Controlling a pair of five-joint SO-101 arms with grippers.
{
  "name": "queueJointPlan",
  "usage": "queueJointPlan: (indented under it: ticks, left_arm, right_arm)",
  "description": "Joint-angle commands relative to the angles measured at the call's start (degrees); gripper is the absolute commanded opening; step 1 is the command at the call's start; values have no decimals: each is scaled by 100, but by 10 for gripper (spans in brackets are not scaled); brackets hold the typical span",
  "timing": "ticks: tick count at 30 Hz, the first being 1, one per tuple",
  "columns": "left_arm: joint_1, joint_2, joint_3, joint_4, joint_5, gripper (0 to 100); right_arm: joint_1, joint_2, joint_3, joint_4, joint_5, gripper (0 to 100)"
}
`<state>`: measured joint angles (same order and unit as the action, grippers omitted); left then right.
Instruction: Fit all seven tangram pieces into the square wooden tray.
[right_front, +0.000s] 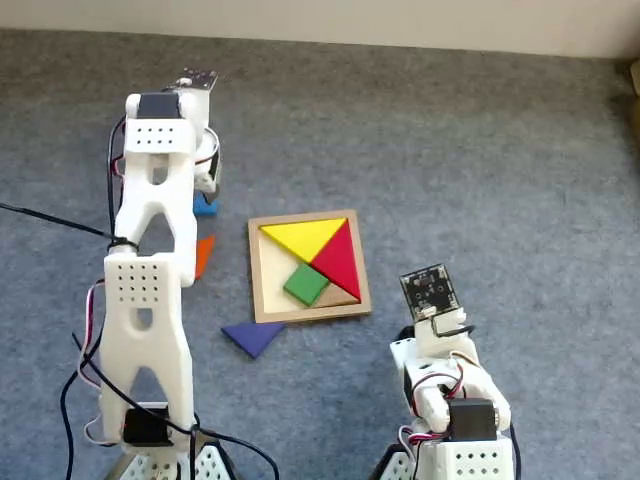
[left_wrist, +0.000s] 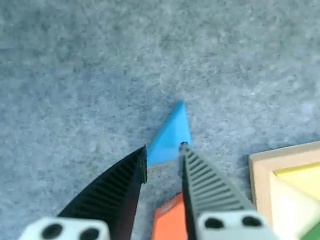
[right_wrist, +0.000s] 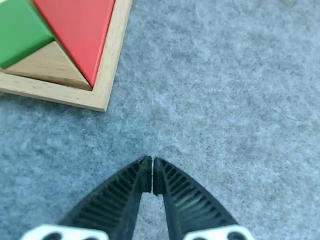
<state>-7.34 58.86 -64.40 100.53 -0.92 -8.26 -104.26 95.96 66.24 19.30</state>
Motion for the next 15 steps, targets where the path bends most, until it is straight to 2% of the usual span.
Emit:
queueJointPlan:
  ticks: [1,4,7,15]
  left_arm:
    - [-110,-233,-268,70,-62,132]
    - [-242,-198,-268,62,-747,209]
    - [-400,-189,-259,53,-1090,275]
    - [-382,92,-127,-35,-1881,287]
  right_arm:
    - [57,-101,646,-127,9,24]
    - [57,-101,646,-127,9,24]
    - [57,-101,646,-127,9,24]
    - [57,-101,646,-119,9,24]
